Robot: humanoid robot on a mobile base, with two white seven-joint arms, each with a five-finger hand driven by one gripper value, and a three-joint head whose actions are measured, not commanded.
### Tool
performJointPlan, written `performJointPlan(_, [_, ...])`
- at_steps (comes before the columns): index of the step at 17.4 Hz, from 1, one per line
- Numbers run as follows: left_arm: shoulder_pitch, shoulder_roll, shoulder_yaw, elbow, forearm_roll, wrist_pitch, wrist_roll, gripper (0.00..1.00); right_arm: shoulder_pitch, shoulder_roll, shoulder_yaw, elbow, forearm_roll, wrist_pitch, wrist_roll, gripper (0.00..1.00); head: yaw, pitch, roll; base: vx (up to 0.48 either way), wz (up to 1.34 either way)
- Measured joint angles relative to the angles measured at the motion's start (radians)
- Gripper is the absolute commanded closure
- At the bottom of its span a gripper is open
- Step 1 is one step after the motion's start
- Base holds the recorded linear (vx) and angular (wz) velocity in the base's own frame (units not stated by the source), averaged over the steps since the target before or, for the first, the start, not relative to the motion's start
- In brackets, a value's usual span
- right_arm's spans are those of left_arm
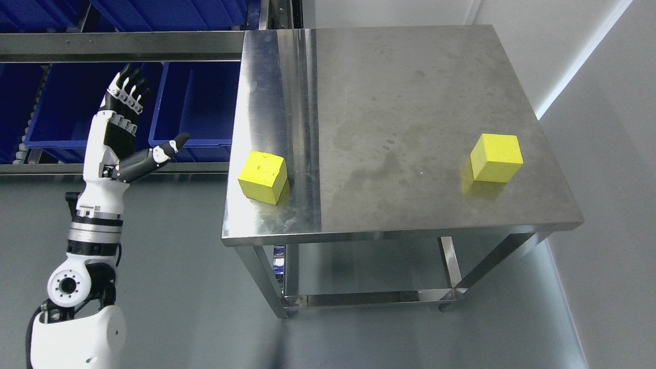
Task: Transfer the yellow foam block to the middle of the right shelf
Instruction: 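Lower the left hand toward the yellow foam cube nearer the robot, then close the left hand around the nearer yellow foam cube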
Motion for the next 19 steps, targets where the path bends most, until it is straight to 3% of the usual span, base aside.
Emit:
performJointPlan(5, [0.02,0.048,0.037,-0.006,0.001,-0.074,-0.17,0.0,0.0,0.0,0.0,0.0,0.0,0.0,0.0,0.0,0.0,0.0,0.0,0.0,0.0])
performJointPlan(11, [0.074,0.092,0.055,-0.023,0.001,-0.092,-0.324,0.03,0.0,0.0,0.0,0.0,0.0,0.0,0.0,0.0,0.0,0.0,0.0,0.0,0.0])
performJointPlan(19, [0.035,0.115,-0.021,0.006,-0.058,0.059,-0.349,0.03,0.0,0.0,0.0,0.0,0.0,0.0,0.0,0.0,0.0,0.0,0.0,0.0,0.0])
